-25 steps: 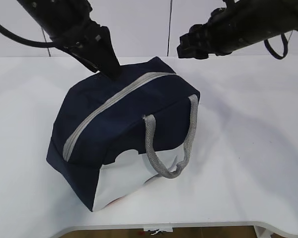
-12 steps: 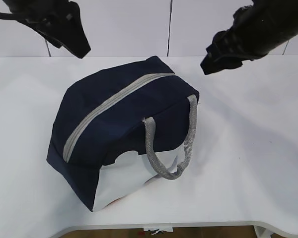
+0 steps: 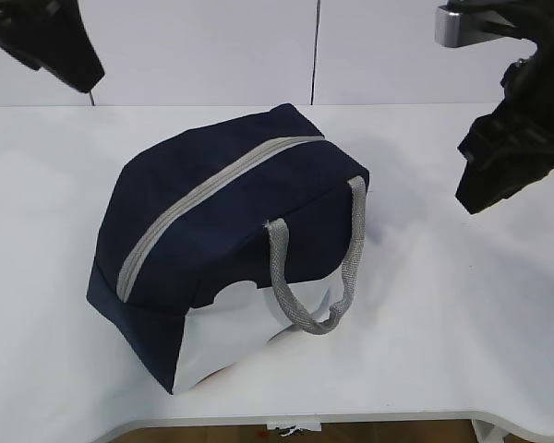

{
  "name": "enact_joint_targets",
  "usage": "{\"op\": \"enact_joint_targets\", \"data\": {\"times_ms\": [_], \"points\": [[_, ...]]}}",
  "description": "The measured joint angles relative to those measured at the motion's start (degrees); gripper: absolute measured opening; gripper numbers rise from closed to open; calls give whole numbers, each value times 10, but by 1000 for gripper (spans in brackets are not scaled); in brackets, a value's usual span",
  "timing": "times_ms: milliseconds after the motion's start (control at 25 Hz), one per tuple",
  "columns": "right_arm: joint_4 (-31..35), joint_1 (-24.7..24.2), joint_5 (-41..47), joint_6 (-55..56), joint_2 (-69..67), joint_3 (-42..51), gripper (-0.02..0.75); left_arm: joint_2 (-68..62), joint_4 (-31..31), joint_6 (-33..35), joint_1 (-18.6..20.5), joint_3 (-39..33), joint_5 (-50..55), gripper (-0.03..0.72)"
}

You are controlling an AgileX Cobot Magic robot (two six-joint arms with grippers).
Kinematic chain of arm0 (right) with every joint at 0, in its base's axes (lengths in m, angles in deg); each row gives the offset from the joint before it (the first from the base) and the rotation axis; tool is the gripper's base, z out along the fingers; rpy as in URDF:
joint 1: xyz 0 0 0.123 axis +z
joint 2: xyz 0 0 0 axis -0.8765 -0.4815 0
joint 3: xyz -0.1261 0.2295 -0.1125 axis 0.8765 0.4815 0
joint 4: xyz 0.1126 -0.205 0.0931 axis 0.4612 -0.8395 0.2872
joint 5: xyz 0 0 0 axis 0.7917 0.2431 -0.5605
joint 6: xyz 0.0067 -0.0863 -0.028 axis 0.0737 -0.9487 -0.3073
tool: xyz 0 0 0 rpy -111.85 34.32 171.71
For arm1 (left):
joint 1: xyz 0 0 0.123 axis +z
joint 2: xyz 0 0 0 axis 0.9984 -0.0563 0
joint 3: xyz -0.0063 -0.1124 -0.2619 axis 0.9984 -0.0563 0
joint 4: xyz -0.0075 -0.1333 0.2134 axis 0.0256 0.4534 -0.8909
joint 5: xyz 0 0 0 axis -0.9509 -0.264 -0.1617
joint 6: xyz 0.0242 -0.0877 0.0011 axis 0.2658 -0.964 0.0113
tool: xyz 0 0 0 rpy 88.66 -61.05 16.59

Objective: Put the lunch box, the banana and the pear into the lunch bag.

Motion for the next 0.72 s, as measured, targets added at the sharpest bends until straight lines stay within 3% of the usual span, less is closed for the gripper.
{"op": "enact_joint_targets", "data": {"times_ms": [440,720], "points": [[-5,0,9,37,49,43,321,103,-3,0,0,-142,1,486],[-14,0,13,40,124,90,298,157,-8,-1,0,-181,1,485]]}}
